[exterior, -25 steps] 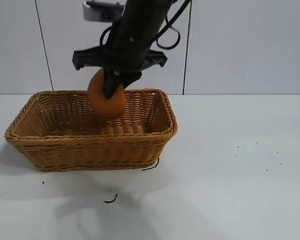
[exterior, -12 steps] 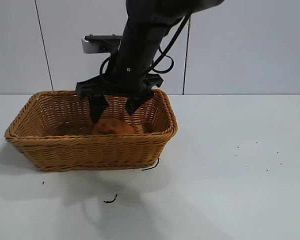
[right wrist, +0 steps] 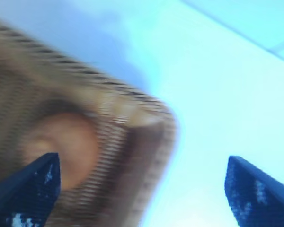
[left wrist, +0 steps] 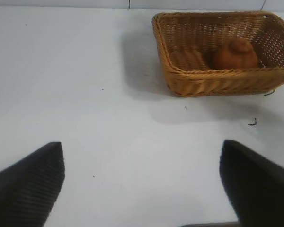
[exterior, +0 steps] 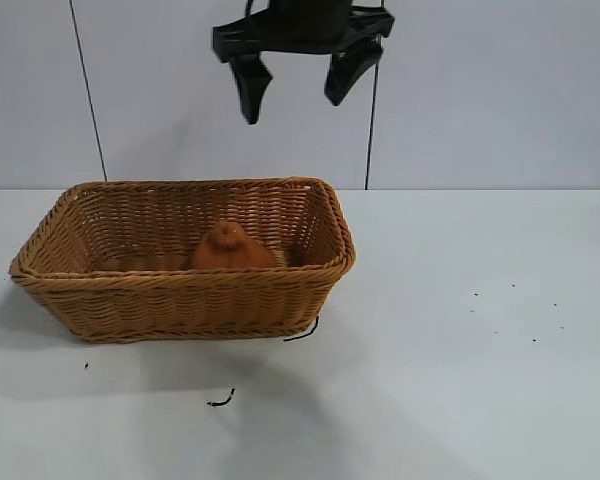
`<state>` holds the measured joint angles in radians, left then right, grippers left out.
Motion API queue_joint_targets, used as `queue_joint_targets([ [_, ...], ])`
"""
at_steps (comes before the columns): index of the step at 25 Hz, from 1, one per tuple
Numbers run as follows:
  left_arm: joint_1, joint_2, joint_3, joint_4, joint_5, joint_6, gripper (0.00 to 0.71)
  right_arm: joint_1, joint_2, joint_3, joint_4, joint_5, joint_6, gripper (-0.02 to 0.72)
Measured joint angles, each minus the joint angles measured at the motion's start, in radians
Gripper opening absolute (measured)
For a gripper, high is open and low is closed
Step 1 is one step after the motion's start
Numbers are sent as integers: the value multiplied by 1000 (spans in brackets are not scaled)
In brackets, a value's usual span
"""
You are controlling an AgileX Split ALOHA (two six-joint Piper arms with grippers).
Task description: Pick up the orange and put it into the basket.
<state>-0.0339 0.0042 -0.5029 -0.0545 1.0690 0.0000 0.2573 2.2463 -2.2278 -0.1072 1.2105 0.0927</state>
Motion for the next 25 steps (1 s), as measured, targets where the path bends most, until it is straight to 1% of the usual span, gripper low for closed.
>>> queue_joint_targets([
  [2, 0, 0, 0, 0, 0, 0, 639, -67, 0, 0, 1, 1, -1, 675],
  [3, 0, 0, 0, 0, 0, 0, 639, -67, 0, 0, 1, 1, -1, 675],
  [4, 0, 0, 0, 0, 0, 0, 639, -121, 0, 0, 16, 1, -9, 675],
  [7, 0, 0, 0, 0, 0, 0, 639, -185, 0, 0, 58, 2, -17, 675],
  [10, 0, 0, 0, 0, 0, 0, 639, -214, 0, 3, 81, 2, -19, 675],
  [13, 0, 0, 0, 0, 0, 0, 639, -219, -17, 47, 85, 1, -21, 675],
  [16, 0, 0, 0, 0, 0, 0, 639, -219, -75, 168, 94, 0, -25, 675],
  [17, 0, 0, 0, 0, 0, 0, 639, -219, -108, 214, 107, -1, -28, 675],
  [22, 0, 0, 0, 0, 0, 0, 639, -219, -341, 539, 164, -2, -61, 675],
  [25, 0, 0, 0, 0, 0, 0, 639, -219, -511, 744, 170, 0, -78, 675],
])
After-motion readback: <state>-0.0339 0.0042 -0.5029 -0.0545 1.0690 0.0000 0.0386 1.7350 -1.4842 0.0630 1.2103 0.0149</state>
